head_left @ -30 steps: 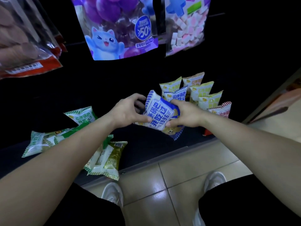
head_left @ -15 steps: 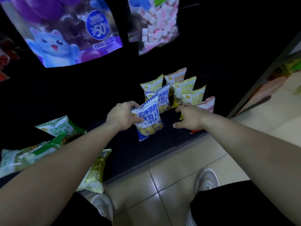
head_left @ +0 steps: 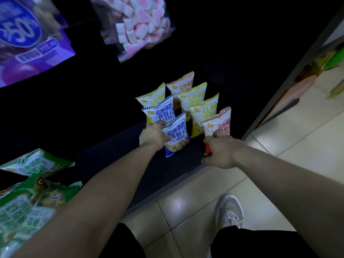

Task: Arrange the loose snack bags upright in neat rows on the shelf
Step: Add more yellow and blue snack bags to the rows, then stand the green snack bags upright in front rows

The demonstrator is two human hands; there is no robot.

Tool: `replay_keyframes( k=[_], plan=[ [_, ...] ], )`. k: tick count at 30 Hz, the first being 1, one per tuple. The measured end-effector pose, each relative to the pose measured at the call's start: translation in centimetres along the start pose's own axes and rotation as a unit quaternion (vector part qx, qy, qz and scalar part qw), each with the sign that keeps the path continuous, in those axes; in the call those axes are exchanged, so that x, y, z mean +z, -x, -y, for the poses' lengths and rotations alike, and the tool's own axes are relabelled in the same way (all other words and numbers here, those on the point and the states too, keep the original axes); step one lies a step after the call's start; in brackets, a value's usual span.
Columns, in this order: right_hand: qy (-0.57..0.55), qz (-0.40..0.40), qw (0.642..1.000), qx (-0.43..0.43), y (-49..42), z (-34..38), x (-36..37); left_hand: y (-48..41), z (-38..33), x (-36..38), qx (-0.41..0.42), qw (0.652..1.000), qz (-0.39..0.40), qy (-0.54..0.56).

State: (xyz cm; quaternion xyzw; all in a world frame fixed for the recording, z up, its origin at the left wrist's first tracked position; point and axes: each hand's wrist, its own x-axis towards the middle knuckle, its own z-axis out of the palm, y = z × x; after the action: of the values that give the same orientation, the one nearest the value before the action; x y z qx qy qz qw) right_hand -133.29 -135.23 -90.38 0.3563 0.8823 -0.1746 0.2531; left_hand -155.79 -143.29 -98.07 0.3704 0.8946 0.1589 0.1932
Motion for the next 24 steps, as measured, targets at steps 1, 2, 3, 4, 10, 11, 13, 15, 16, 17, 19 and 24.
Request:
replay_keyframes(
  k=[1, 2, 3, 4, 10, 11, 13, 15, 16, 17, 19, 24],
  plan=[
    [-0.005, 0.002, 1.0, -0.001, 0.0, -0.1, 0.0, -0.2, -0.3, 0.5, 0.0, 1.0, -0.007, 0.014],
    [-0.008, 0.004, 1.0, -0.003, 0.0, -0.2, 0.1, -0.5, -0.6, 1.0, 0.002, 1.0, -0.015, 0.026],
    [-0.008, 0.007, 1.0, -0.005, 0.0, -0.4, 0.1, -0.7, -0.8, 1.4, 0.005, 0.999, -0.024, 0.033],
    [-0.008, 0.009, 1.0, -0.007, 0.0, -0.5, 0.1, -1.0, -1.0, 1.7, 0.007, 0.999, -0.034, 0.037],
    [-0.018, 0.014, 1.0, 0.002, 0.3, -1.6, 0.2, -1.9, -0.9, 2.0, 0.006, 0.997, -0.072, 0.019],
    [-0.016, 0.015, 1.0, 0.003, 0.4, -1.6, 0.2, -1.9, -0.9, 2.0, 0.006, 0.997, -0.08, 0.002],
    [-0.012, 0.02, 1.0, 0.003, 0.5, -1.6, 0.2, -1.7, -0.9, 1.9, 0.014, 0.995, -0.096, -0.032],
    [-0.005, 0.021, 1.0, 0.002, 0.6, -1.2, 0.0, -1.3, -0.7, 1.5, 0.021, 0.994, -0.1, -0.05],
    [-0.002, 0.021, 1.0, 0.0, 0.6, -0.9, -0.1, -1.1, -0.6, 1.1, 0.022, 0.994, -0.095, -0.055],
    [0.003, 0.019, 1.0, -0.003, 0.6, -0.5, -0.3, -0.9, -0.4, 0.6, 0.022, 0.994, -0.089, -0.058],
    [0.008, 0.014, 1.0, -0.014, 0.6, 0.7, -0.8, -0.2, 0.3, -0.7, 0.023, 0.995, -0.077, -0.062],
    [0.001, -0.015, 0.998, -0.058, 0.3, 5.7, -2.0, 3.0, 3.6, -5.0, 0.029, 0.997, -0.029, -0.067]
  ],
)
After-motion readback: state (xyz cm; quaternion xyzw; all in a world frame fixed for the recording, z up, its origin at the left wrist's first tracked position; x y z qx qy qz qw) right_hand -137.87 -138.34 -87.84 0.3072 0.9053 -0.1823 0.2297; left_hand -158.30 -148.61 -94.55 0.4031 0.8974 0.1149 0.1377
